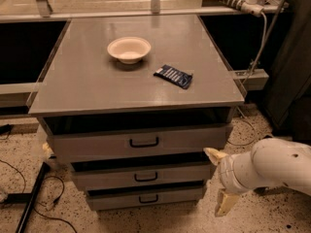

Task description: Open middle drawer

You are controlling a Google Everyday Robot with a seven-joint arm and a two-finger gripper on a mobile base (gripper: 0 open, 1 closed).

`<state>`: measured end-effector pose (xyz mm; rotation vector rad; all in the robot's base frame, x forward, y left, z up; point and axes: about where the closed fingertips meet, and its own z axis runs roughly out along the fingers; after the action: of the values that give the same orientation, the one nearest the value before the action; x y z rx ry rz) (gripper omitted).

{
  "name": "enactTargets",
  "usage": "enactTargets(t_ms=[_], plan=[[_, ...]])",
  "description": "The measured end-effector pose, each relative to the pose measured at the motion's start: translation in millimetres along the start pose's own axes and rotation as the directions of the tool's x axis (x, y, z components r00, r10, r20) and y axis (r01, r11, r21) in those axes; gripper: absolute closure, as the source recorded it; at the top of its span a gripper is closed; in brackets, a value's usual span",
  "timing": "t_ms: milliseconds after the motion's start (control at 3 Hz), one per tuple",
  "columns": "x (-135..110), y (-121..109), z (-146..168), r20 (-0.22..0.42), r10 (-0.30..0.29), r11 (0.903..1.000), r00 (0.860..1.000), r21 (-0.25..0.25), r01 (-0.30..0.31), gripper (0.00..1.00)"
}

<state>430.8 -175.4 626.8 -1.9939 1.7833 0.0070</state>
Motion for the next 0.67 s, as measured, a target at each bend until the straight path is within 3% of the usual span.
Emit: enactTargets(t_ms=[333,667], plan=[[5.2,-14.6,30.4,0.093,0.075,0.9927,0.993,0.087,-0.084,0.0],[12.4,-9.0,48.2,0.21,0.117,0.9767,0.971,0.153,-0.151,0.0]])
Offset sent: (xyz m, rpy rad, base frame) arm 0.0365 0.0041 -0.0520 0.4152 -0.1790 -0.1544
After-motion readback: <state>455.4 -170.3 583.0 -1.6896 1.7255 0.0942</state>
